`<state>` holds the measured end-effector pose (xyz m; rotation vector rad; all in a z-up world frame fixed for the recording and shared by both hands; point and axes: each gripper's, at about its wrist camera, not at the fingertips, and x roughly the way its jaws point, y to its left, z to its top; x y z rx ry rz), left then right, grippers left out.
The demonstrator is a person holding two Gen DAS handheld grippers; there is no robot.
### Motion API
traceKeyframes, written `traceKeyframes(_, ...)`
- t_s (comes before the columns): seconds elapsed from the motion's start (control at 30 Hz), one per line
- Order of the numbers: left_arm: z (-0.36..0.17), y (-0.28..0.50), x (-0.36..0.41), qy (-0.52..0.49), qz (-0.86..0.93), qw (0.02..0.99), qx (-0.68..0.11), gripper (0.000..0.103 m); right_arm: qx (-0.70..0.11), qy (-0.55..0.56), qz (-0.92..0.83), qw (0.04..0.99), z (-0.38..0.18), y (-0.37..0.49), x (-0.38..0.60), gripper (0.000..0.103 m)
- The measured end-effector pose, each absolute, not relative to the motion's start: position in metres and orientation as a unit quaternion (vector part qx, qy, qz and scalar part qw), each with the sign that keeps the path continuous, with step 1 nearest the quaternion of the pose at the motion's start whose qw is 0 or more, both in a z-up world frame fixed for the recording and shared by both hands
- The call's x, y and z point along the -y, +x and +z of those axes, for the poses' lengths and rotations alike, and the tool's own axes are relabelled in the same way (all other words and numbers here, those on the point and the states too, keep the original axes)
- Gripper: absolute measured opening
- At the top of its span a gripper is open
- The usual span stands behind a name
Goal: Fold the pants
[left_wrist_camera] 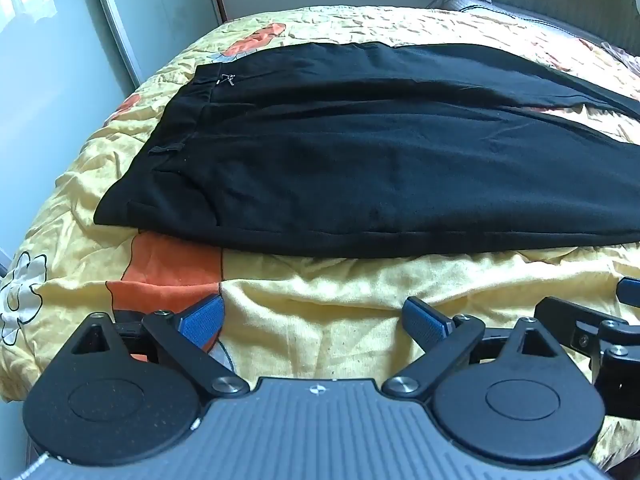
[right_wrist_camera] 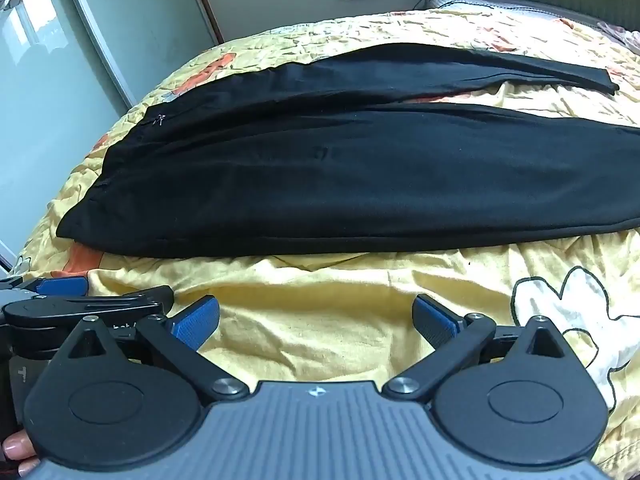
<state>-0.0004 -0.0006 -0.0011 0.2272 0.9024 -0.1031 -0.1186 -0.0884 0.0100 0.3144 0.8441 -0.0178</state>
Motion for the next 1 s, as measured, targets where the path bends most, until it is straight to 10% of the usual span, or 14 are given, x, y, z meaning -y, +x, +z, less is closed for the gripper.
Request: traceKeyframes(1.0,-0.0027,0.0006,-0.001,0.086,-0.055,0.888,-0.448,0.096,-0.405,0.153,0.004,0.901,0.0114,-0.1201,0.0899,0.103)
